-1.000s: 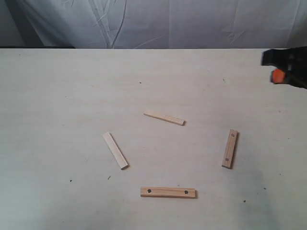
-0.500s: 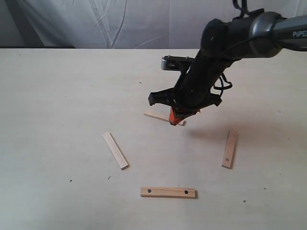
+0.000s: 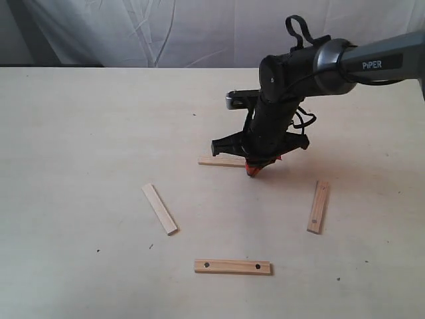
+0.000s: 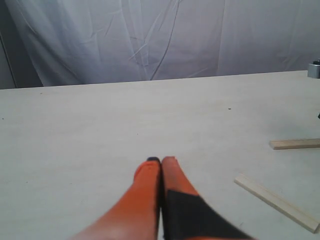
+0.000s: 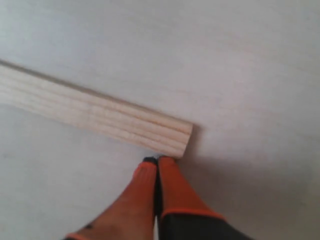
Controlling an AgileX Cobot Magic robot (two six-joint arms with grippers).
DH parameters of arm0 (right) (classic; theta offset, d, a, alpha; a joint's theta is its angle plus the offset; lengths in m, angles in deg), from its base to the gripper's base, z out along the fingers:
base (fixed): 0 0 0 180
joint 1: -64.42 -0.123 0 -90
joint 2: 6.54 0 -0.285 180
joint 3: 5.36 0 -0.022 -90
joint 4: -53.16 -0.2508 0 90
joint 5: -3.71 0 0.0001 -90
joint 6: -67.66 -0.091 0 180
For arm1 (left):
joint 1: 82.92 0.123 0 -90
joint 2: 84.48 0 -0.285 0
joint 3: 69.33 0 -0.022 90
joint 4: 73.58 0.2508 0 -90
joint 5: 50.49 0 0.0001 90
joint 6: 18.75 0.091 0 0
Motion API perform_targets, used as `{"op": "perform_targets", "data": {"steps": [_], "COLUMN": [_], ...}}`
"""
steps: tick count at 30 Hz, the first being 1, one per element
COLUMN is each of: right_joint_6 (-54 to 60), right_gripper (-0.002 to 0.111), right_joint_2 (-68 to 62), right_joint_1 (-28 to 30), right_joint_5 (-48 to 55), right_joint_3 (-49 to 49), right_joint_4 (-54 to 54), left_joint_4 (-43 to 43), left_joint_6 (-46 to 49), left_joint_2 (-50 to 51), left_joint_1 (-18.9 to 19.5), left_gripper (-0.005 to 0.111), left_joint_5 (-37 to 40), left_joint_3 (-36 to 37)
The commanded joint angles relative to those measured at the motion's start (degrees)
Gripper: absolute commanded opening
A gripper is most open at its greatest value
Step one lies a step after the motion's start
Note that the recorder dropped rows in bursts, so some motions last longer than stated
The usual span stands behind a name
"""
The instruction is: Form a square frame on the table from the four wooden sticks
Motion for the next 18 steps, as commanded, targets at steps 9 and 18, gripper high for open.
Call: {"op": "perform_targets", "data": {"steps": [9,18], "right_joint_6": [-2.2,-4.0], "right_gripper": [-0.001,-0.001], "right_joint_2": [11.5,27.2], "right_joint_1": [1.6,9.8], "right_joint_5": [6.6,-2.8], "right_joint_3": [0.8,24.0], "right_joint_4": [2.4,3.5], "left_joint_4": [0.0,0.0], "left_joint_6": [0.0,0.0], "left_joint_2": [-0.3,-0.3], "left_joint_1": [0.0,0.0], "left_gripper": [0.0,0.0], "left_joint_5": [-0.8,-0.8], "left_joint_3": [0.3,0.3]}}
